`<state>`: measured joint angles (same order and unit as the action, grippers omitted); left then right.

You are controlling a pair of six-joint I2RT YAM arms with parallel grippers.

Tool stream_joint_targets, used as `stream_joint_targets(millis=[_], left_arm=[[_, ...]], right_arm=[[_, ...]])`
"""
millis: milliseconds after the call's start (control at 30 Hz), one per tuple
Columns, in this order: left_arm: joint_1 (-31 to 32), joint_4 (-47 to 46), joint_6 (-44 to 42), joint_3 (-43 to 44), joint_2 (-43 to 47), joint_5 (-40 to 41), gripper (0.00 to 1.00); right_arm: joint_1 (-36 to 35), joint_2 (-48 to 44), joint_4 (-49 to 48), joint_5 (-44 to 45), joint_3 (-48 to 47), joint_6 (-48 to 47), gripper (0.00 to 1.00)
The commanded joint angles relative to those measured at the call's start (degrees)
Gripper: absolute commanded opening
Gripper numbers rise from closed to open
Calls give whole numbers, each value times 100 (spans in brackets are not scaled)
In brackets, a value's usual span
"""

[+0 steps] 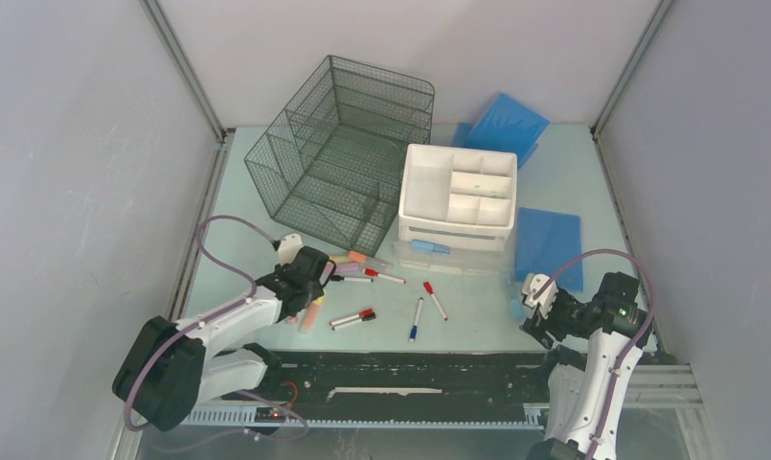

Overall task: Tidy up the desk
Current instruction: Pick up the stationery from the center of the board.

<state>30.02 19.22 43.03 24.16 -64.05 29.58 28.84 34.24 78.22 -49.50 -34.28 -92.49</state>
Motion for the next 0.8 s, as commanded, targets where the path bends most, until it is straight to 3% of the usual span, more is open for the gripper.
stream_joint_targets(millis=[0, 367, 567, 767], left_arm=[[-55, -1, 196, 230, -258, -204, 46], [-66, -158, 288, 195, -388, -557, 42], [-67, -313, 318, 152, -486, -765, 35], [-64, -345, 257, 126, -496, -790, 19]], right_arm=[[60, 7, 104, -165, -230, -153, 73], [82, 17, 164, -187, -251, -197, 73], [121, -19, 237, -218, -271, -276, 73], [147, -35, 300, -240, -287, -342, 73]])
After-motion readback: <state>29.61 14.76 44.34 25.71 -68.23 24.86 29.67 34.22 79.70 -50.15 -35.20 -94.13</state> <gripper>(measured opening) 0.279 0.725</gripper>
